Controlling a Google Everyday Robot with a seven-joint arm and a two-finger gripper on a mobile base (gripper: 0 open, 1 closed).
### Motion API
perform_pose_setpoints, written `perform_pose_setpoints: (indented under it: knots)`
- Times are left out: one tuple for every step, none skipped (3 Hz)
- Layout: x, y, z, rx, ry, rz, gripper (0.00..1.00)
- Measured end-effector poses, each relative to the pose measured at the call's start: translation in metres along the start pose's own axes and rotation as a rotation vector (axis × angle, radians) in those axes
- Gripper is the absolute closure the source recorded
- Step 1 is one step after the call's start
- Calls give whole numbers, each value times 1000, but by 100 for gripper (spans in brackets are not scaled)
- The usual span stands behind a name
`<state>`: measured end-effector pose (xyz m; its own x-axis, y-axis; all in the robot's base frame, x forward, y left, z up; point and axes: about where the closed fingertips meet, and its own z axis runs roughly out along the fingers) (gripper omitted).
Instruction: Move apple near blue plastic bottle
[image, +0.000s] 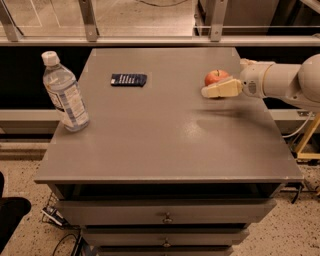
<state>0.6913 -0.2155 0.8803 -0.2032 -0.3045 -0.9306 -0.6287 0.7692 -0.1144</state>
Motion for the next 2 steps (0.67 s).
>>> perform_pose_setpoints:
  knots:
    - [-1, -4, 12, -10, -17, 11, 0]
    - [2, -3, 19, -29, -30, 27, 0]
